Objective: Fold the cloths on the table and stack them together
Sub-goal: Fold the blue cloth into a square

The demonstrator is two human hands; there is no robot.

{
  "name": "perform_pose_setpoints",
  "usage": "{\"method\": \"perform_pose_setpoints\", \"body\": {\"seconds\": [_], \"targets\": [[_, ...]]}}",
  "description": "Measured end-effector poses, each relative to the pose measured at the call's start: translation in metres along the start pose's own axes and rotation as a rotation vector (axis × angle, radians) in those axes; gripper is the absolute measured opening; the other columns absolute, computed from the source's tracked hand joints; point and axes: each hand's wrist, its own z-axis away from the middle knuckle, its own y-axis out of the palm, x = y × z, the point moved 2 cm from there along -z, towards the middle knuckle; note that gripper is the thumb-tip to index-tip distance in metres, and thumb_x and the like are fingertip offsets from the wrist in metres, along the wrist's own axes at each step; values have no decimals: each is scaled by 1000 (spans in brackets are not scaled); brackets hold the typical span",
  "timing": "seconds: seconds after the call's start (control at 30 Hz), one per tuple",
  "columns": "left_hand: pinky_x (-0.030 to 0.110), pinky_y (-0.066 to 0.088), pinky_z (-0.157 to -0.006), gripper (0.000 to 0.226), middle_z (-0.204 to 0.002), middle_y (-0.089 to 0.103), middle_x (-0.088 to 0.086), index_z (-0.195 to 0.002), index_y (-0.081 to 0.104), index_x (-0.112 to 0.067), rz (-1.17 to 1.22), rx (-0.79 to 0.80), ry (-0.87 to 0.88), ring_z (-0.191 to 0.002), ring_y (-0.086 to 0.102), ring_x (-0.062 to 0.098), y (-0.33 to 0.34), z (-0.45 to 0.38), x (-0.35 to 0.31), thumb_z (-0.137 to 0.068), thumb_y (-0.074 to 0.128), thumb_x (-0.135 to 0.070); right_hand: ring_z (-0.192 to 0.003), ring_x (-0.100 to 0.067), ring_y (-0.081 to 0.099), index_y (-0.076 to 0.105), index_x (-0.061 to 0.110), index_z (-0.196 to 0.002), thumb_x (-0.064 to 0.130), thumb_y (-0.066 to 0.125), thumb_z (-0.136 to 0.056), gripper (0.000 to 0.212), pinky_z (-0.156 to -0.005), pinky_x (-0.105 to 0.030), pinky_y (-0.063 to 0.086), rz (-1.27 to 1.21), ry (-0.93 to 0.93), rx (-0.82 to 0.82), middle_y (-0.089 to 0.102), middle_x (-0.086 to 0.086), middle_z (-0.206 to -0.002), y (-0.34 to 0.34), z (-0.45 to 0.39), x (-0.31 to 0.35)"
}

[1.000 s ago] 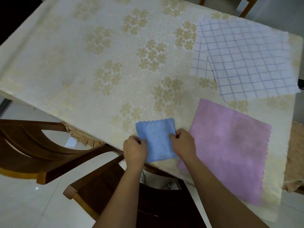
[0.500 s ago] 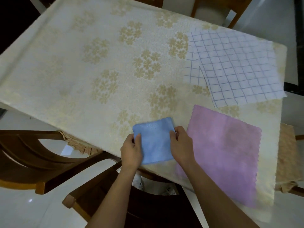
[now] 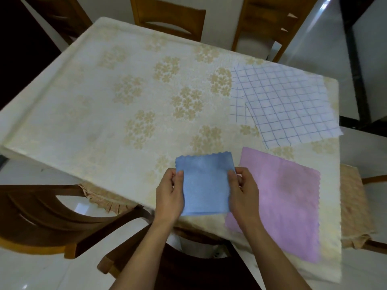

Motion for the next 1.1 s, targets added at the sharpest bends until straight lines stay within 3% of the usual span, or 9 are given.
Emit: {"method": "perform_pose_setpoints", "body": {"seconds": [0.1,0.23,0.3,0.47,0.53,0.6,0.9,0.97,1.1], "targets": [[20,30,-52,29,-65,43,-1,-79,47,-14,-40,20,47,-54,38,4,3,1,-7,-104,45,-29,-62,-11,51,57,27,-90,28,52,-102,13,-60,-32,39,-19,48,-38,63,-12,-75,-5,3,-5],[19,34,-52,24,-71,54,4,-87,52,-13,-79,79,103,-57,47,4,6,4,-15,-104,44,-28,-58,-11,52,57,27,-87,34,54,-100,16,-57,-32,41,-50,95,-67,62,-10,-68,-14,7,-7],[20,32,-51,25,-69,52,3,-87,52,-12,-85,94,122,-57,47,5,7,5,-17,-104,44,-29,-51,-6,47,58,24,-85,35,56,-100,18,-52,-29,37,-16,74,-79,58,0,-58,-18,9,-4],[19,31,-49,28,-63,46,-6,-84,51,-11,-63,105,146,-52,42,5,9,12,-19,-104,45,-30,-58,-16,52,58,26,-83,33,57,-100,18,-55,-32,39,-35,48,-163,62,-16,-67,-27,19,-6],[19,29,-48,29,-60,42,-8,-82,50,-10,-52,93,140,-49,39,4,11,19,-21,-104,46,-29,-55,-13,48,57,25,-82,32,56,-100,19,-54,-31,36,-35,39,-174,55,-7,-58,-31,22,-5],[20,27,-49,31,-60,40,-6,-80,48,-7,-35,62,140,-50,35,4,13,26,-23,-103,47,-28,-52,-10,43,56,27,-82,32,55,-101,20,-53,-31,33,-37,11,-159,50,3,-54,-35,24,-3],[25,26,-51,30,-64,42,0,-82,50,-10,-39,-205,110,-53,35,7,23,77,-26,-104,45,-30,-54,-8,46,57,24,-83,32,56,-100,19,-56,-30,34,-15,-144,32,56,-4,-61,-58,20,-1],[23,27,-52,30,-66,41,1,-82,50,-6,-23,-263,101,-54,35,7,25,90,-27,-104,45,-27,-55,-8,46,55,22,-81,37,55,-98,23,-56,-31,35,1,-173,85,53,3,-57,-59,18,0],[23,29,-53,28,-67,42,1,-84,52,-7,-9,-405,77,-55,36,6,18,117,-24,-104,47,-26,-50,-6,37,50,18,-77,27,56,-101,26,-50,-28,29,6,-210,222,43,7,-52,-53,24,5]]}}
